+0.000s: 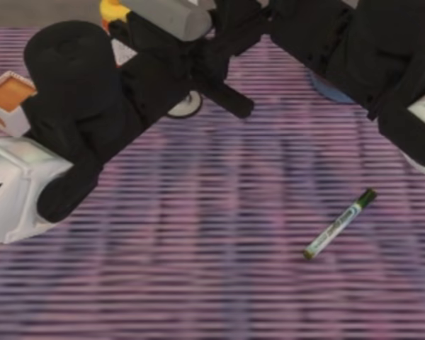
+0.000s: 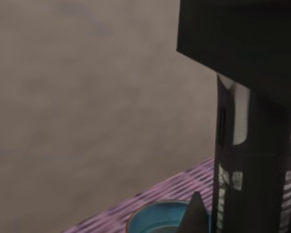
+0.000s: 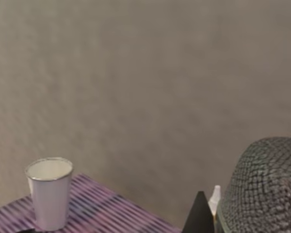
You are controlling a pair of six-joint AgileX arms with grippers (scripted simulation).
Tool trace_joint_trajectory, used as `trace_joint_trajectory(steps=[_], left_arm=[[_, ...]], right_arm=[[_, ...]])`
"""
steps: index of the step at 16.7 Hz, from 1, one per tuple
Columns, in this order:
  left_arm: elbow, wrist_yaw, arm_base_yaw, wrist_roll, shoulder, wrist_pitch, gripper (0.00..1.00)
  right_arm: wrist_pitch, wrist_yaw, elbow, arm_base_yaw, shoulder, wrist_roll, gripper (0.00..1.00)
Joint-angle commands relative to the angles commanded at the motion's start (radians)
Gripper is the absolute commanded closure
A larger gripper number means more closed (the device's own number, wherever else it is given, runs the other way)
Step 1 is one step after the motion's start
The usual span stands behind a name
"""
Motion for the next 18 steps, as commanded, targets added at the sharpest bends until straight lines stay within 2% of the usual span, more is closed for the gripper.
trace_joint_trajectory(steps=[6, 18], left_arm=[[0.0, 0.0, 0.0, 0.0, 0.0, 0.0, 1.0], [0.0, 0.0, 0.0, 0.0, 0.0, 0.0, 0.1]], right_arm=[[0.0, 0.0, 0.0, 0.0, 0.0, 0.0, 1.0], [0.0, 0.0, 0.0, 0.0, 0.0, 0.0, 1.0]])
